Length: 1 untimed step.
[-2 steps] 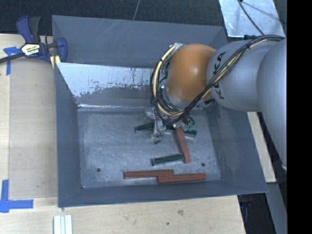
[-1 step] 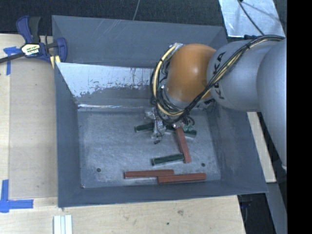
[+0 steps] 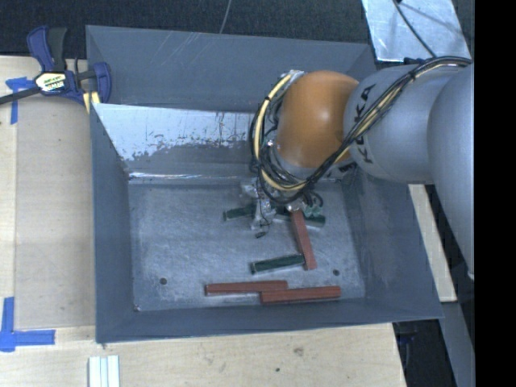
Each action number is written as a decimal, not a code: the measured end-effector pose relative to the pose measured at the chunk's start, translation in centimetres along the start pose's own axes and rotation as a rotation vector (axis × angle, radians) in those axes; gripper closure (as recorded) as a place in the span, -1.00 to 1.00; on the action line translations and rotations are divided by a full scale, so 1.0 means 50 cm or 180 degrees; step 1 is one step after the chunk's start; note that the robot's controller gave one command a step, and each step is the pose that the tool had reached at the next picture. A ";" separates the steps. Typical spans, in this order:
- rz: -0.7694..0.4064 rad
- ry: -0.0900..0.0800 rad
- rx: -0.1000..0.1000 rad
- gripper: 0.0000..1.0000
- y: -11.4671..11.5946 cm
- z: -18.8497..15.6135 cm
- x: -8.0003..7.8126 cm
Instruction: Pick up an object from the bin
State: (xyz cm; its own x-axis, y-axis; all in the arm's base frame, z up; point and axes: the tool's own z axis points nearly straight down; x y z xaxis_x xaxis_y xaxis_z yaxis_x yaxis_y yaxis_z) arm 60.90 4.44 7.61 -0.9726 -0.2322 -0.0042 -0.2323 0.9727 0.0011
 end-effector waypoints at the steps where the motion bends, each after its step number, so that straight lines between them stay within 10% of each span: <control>1: 0.0002 0.0033 -0.0002 1.00 0.000 -0.036 0.004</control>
Offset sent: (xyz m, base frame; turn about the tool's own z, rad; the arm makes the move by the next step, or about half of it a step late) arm 0.0000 0.0001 0.0808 0.0000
